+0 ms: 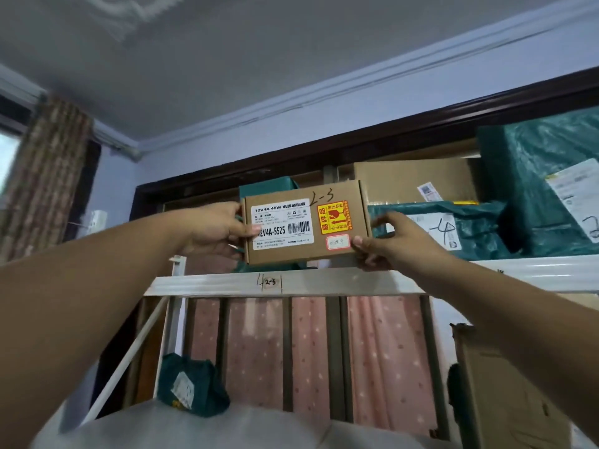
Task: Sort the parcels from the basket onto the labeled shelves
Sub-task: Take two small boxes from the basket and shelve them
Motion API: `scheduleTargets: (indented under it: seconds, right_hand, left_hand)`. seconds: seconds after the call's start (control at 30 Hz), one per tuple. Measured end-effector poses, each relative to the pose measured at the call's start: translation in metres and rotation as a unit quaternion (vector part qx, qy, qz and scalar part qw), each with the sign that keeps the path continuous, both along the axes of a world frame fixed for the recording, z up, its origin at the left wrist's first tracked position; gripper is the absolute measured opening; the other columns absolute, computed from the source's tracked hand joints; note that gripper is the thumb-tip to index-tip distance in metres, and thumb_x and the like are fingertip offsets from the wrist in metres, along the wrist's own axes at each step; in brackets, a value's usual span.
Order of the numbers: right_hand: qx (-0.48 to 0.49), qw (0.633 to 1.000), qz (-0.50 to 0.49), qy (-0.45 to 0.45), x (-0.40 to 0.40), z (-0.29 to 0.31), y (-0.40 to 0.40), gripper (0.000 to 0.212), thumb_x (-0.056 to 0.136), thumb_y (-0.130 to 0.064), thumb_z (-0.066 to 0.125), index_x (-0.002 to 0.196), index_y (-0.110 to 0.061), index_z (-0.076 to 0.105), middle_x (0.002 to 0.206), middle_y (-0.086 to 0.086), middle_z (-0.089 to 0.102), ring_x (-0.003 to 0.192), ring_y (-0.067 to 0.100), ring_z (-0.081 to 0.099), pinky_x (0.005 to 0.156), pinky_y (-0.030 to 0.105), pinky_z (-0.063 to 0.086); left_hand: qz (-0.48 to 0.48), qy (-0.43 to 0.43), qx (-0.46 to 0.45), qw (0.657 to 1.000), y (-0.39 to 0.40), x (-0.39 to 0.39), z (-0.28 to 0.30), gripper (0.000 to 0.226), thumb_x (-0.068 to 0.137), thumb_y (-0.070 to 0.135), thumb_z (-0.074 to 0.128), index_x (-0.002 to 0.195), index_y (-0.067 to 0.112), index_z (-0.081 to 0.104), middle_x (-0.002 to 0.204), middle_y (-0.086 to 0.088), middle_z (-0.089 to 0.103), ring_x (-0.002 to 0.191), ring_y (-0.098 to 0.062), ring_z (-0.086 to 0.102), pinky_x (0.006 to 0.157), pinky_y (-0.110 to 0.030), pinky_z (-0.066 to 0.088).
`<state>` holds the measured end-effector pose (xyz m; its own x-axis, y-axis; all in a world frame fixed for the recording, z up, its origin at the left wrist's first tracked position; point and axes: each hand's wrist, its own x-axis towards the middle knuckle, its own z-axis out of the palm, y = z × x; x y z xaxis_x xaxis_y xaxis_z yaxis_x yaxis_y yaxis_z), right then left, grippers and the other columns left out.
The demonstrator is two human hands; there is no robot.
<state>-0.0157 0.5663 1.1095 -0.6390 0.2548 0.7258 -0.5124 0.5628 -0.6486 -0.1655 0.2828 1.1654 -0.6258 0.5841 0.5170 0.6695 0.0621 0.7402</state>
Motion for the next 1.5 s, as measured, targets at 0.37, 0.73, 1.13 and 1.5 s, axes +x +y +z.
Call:
scheduleTargets:
  seconds: [0.37,0.73,1.13,1.5]
  right_hand:
    - [0.086,0.981,-0.172,0.002,-0.135,0.032,-0.052,0.044,0.096,-0.021,0.072,0.133,-0.017,0.048,0.115,0.01,0.068,0.09,0.022,0.07,0.076,0.037,0.062]
    - [0.189,0.906,-0.364,-0.105,-0.17,0.031,-0.031,0.021,0.09,-0.031,0.079,0.098,-0.015,0.068,0.098,0.004,0.072,0.08,0.014,0.062,0.058,0.023,0.044]
    - [0.184,0.885,-0.408,-0.125,-0.164,0.028,-0.036,0.039,0.086,-0.049,0.079,0.082,-0.015,0.059,0.082,0.002,0.063,0.073,0.015,0.058,0.056,0.028,0.043]
    - [0.174,0.922,-0.345,-0.021,-0.147,0.027,-0.05,0.067,0.092,-0.038,0.076,0.143,-0.013,0.041,0.125,0.005,0.058,0.106,0.022,0.058,0.078,0.03,0.055]
  left_hand:
    - [0.099,0.064,0.09,0.989,-0.006,-0.128,0.01,0.027,0.1,0.005,0.066,0.126,0.009,0.062,0.108,-0.005,0.076,0.096,-0.019,0.075,0.073,-0.035,0.063]
    - [0.054,0.052,0.13,0.989,0.05,-0.198,-0.027,0.023,0.099,0.014,0.071,0.123,0.013,0.07,0.115,-0.005,0.077,0.104,-0.025,0.072,0.079,-0.031,0.057]
    - [0.075,0.071,0.136,0.985,0.055,-0.202,-0.029,0.036,0.094,0.016,0.077,0.127,0.012,0.064,0.117,-0.004,0.074,0.106,-0.027,0.072,0.093,-0.037,0.056]
    - [0.111,0.099,0.131,0.98,0.045,-0.158,-0.032,0.057,0.098,0.027,0.073,0.147,0.022,0.045,0.135,-0.001,0.066,0.115,-0.022,0.065,0.099,-0.037,0.048]
